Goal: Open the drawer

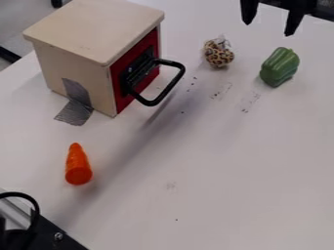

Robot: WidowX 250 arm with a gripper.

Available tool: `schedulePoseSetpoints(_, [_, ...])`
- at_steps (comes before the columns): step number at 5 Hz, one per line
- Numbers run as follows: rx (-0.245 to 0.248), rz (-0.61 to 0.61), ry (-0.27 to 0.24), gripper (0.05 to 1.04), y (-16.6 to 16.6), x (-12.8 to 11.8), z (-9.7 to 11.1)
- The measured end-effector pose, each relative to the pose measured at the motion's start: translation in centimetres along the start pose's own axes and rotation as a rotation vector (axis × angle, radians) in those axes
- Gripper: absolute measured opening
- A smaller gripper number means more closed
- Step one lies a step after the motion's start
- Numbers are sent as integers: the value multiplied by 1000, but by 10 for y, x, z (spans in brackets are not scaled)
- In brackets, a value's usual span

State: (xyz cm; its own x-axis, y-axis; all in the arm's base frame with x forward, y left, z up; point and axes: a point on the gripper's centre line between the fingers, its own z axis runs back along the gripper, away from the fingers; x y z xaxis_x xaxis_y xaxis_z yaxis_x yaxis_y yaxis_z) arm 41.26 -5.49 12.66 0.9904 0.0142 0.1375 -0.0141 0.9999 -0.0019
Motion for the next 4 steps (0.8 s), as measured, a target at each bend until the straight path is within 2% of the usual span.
schedulePoseSetpoints(1, [6, -1, 38, 998, 0, -4, -14])
schedulePoseSetpoints(2, [27, 8, 103, 998, 13, -34, -38])
schedulePoseSetpoints(3, [24, 27, 91, 998, 29, -61, -30])
schedulePoseSetpoints(4, [49, 50, 87, 998, 47, -87, -31])
